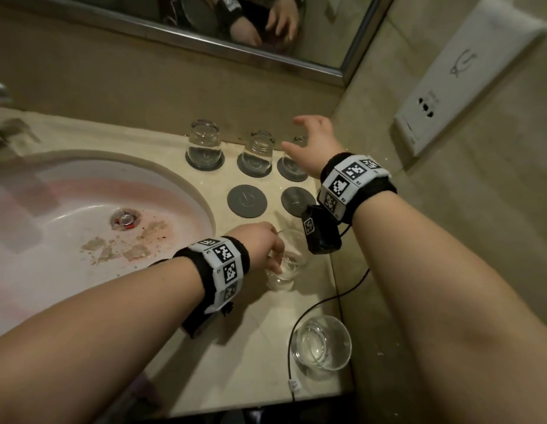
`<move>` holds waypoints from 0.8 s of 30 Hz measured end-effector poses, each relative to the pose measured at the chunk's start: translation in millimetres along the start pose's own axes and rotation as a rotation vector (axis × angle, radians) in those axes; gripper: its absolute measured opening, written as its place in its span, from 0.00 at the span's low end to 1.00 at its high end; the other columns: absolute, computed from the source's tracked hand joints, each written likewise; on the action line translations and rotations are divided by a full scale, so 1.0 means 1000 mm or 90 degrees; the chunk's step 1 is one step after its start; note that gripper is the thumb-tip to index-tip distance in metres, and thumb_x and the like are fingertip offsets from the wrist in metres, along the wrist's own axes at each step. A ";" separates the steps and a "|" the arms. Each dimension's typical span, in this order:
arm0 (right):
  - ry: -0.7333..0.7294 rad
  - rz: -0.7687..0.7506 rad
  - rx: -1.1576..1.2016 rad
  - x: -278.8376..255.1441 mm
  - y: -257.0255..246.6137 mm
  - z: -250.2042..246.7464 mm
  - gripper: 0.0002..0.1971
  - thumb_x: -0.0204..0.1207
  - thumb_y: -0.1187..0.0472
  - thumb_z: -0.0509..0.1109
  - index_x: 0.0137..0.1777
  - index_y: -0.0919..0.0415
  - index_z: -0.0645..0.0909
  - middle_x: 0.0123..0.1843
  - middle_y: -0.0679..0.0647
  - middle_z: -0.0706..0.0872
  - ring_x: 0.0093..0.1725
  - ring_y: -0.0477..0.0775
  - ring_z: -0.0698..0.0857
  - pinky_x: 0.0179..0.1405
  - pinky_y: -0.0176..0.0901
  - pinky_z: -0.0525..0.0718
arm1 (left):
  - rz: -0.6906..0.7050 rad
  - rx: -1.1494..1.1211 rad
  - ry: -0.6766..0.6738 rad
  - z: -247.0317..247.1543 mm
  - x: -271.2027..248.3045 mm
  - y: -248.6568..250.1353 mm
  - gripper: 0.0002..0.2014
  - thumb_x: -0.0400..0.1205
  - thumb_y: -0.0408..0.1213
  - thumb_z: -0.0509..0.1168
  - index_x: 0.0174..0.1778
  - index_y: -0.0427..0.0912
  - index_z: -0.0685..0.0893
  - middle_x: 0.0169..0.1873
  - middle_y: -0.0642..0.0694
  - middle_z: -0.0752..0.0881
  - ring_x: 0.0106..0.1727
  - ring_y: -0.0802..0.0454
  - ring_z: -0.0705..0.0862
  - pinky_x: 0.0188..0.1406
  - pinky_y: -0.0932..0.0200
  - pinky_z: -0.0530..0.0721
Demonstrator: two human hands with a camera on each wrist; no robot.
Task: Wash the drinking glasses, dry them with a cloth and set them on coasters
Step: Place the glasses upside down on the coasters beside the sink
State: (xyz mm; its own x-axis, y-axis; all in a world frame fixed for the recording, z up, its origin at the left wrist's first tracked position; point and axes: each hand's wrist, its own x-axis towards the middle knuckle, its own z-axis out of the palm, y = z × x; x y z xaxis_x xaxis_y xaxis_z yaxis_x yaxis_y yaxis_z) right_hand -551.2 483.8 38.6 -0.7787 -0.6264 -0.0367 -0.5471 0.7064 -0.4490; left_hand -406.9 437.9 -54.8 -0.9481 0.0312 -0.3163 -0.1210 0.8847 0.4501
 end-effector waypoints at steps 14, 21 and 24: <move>-0.274 -0.104 0.033 -0.035 -0.054 0.005 0.37 0.72 0.39 0.69 0.78 0.46 0.57 0.74 0.53 0.73 0.61 0.53 0.81 0.60 0.47 0.82 | -0.174 -1.083 0.292 -0.079 -0.065 -0.062 0.11 0.79 0.37 0.68 0.46 0.31 0.80 0.35 0.34 0.86 0.41 0.43 0.90 0.37 0.62 0.89; -0.201 -0.089 0.138 -0.027 -0.073 0.012 0.27 0.69 0.52 0.78 0.61 0.47 0.66 0.47 0.51 0.83 0.37 0.48 0.85 0.34 0.40 0.87 | -0.180 -1.159 0.233 -0.082 -0.067 -0.071 0.14 0.82 0.47 0.62 0.48 0.37 0.77 0.49 0.32 0.86 0.37 0.46 0.91 0.30 0.61 0.89; -0.183 -0.077 0.086 -0.014 -0.076 0.011 0.25 0.67 0.53 0.79 0.60 0.48 0.71 0.48 0.53 0.83 0.36 0.48 0.82 0.31 0.36 0.83 | -0.204 -1.011 0.210 -0.076 -0.061 -0.074 0.21 0.80 0.48 0.65 0.65 0.45 0.70 0.58 0.38 0.81 0.45 0.41 0.89 0.43 0.52 0.89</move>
State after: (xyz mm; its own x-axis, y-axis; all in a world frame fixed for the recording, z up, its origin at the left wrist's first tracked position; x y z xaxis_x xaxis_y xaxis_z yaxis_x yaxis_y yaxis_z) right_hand -495.7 435.1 63.9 -0.5823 -0.7833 -0.2174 -0.5689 0.5837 -0.5793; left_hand -362.4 335.3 -4.8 -0.8192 -0.3249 -0.4725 -0.2752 -0.5002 0.8210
